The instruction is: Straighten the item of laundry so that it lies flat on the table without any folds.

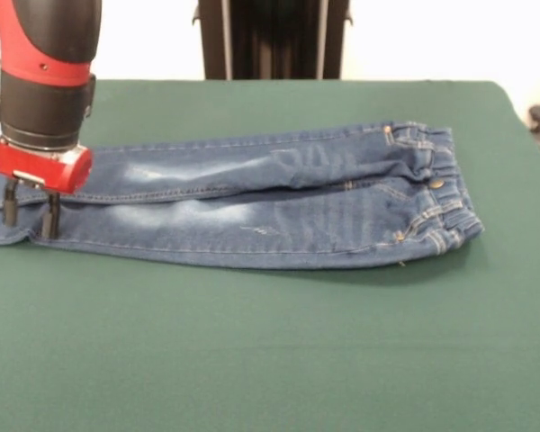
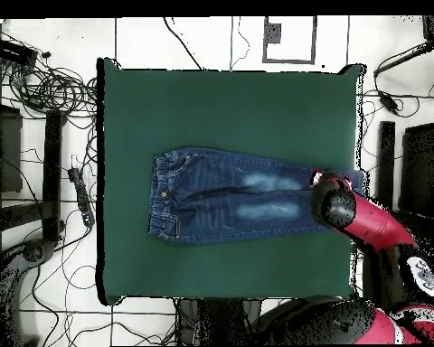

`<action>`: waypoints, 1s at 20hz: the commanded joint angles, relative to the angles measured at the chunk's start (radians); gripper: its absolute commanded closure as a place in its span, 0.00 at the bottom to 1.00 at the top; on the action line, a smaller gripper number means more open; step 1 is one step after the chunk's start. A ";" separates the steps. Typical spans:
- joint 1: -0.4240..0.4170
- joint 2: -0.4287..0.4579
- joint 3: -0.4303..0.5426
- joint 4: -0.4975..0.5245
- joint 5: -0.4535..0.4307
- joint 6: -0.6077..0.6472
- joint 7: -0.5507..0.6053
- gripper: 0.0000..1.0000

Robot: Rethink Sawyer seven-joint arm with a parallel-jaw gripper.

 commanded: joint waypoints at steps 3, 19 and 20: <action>0.033 0.001 0.042 0.021 0.009 0.098 0.133 0.00; 0.139 -0.148 -0.086 0.206 0.126 0.253 0.305 0.00; 0.144 -0.142 -0.093 0.216 0.143 0.261 0.323 0.00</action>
